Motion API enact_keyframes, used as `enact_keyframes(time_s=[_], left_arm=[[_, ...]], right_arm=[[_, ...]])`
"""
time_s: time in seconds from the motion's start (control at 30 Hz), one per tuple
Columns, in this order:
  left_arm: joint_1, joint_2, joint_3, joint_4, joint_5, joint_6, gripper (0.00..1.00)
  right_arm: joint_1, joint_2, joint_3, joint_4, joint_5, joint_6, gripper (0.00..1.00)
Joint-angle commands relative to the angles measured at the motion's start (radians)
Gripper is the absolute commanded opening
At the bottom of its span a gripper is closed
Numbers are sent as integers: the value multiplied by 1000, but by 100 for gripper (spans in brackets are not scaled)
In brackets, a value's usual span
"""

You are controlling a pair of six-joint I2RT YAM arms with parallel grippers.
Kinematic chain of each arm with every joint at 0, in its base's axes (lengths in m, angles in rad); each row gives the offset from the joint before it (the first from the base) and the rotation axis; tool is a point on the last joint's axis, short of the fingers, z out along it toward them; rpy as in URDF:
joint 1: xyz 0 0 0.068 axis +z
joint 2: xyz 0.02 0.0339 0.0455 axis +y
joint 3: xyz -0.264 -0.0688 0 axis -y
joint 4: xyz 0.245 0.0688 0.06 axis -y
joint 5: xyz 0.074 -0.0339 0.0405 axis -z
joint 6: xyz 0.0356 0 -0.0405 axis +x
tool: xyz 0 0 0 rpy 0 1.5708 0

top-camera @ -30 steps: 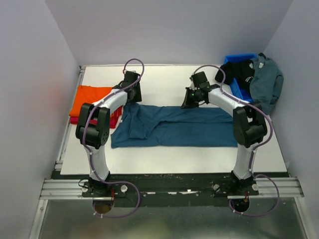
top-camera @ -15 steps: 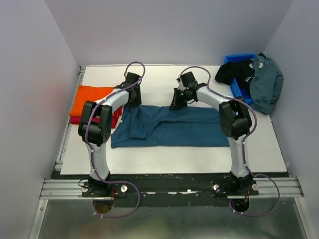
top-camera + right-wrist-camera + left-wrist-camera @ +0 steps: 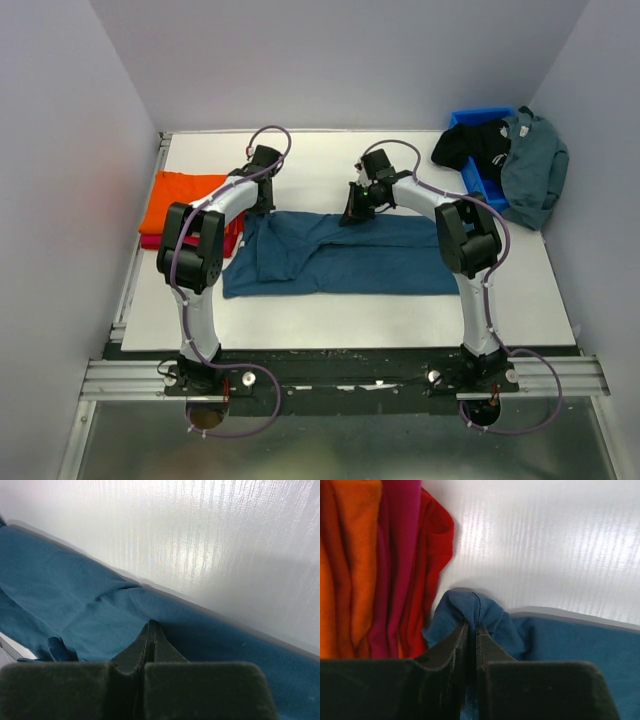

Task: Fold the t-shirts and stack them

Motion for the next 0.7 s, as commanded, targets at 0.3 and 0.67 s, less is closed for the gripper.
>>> enact_keyframes(time_s=[0.3,0.67], left_arm=[[73,-59,71,-115,-195,3,22],[81,-151,14,-38,-139,-25,53]], right_arm=[[-4,-1,-44,5,39,19,1],[-4,-26,-62,23,35,10,1]])
